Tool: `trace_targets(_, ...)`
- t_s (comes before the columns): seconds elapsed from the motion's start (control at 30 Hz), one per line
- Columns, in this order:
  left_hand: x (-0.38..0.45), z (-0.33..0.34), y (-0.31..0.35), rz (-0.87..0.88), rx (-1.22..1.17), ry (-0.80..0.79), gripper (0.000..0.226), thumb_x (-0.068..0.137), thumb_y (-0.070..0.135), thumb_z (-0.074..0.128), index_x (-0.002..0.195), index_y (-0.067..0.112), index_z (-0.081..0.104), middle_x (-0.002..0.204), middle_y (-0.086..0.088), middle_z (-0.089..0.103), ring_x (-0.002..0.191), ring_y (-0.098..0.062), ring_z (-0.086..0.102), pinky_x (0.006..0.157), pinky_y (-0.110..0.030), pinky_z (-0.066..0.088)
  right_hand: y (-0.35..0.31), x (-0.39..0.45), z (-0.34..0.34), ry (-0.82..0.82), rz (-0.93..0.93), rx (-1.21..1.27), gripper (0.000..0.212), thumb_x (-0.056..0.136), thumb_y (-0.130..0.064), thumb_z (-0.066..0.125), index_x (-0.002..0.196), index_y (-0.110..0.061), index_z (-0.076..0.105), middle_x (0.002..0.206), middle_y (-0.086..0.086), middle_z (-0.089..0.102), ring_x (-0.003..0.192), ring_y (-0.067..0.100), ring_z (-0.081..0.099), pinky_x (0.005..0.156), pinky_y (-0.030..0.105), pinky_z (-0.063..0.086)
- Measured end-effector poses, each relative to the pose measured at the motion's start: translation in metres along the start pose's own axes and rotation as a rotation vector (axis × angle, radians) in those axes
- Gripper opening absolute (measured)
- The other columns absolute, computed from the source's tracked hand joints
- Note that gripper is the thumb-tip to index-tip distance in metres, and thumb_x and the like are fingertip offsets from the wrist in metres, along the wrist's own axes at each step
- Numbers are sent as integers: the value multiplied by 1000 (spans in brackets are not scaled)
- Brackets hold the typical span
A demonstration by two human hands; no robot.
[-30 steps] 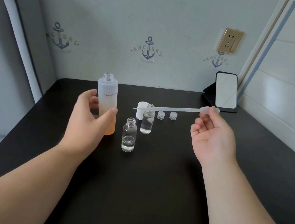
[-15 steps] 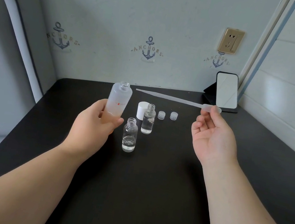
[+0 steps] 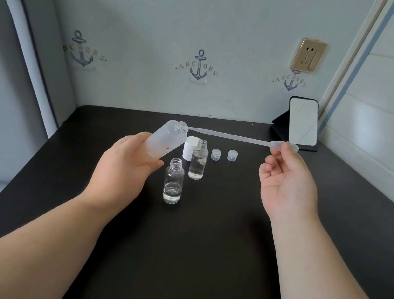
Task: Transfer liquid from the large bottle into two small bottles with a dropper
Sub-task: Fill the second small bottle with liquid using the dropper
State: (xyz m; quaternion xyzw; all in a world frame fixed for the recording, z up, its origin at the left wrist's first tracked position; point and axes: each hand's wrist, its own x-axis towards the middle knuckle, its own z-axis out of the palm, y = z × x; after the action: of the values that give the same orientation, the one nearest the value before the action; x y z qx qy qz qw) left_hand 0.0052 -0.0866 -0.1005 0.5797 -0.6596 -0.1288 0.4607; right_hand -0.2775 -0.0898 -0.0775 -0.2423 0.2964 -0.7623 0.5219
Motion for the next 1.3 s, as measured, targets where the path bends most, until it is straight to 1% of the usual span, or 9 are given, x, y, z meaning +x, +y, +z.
trace_targets(0.07,1,-1,-1,1,19,21,26,88,30,71,107,42,58,95,20,58,95,9,49,69,-18,36,0,0,0,5,-11,-14,8,98,-14,63,94,-10,69,90,1,73,63,11,60,60,20,49)
trace_targets(0.4,1,0,-4,44,73,51,31,87,27,73,110,41,58,96,22,55,98,11,47,71,-14,33,-1,1,0,24,-36,-20,12,98,-12,63,89,-13,70,89,2,73,62,11,59,60,20,48)
trace_targets(0.57,2,0,-5,49,68,58,33,87,27,73,112,41,60,98,22,56,97,10,48,73,-13,34,-1,1,-1,13,-48,-24,10,98,-12,63,89,-12,70,89,2,73,63,10,58,60,20,48)
trace_targets(0.73,1,2,-7,59,75,71,38,85,22,75,116,40,62,100,23,56,92,1,47,77,-11,33,-2,-1,-1,-18,-53,-54,20,97,-10,64,80,-14,73,88,3,72,65,11,58,63,20,48)
trace_targets(0.8,1,2,-8,80,93,81,41,84,19,77,117,38,63,101,21,57,97,-5,49,79,-14,35,-2,-1,-1,-43,-50,-72,17,96,-8,64,82,-12,72,88,3,72,67,10,58,65,19,47)
trace_targets(0.87,1,3,-9,102,119,82,43,83,17,78,121,34,64,108,15,60,103,-13,52,84,-24,39,-1,-2,0,-67,-44,-77,10,96,-7,64,87,-10,69,89,4,72,69,9,59,65,19,47)
trace_targets(0.93,2,3,-9,113,133,76,45,83,17,78,122,33,65,111,13,61,105,-17,54,87,-29,41,0,-3,2,-95,-39,-76,6,94,-5,65,90,-8,68,89,6,73,70,9,62,65,18,47)
trace_targets(1.13,0,7,-5,171,161,75,47,81,18,81,124,28,66,111,11,63,105,-21,54,88,-31,40,7,-12,12,-221,-42,-156,19,92,-5,67,78,-14,76,90,8,75,70,10,64,67,19,52)
trace_targets(1.3,0,8,-5,192,177,67,46,82,16,81,126,23,67,113,7,64,106,-24,53,90,-33,40,16,-19,17,-277,-36,-288,18,89,-4,71,77,-16,78,92,9,76,69,12,65,70,21,53)
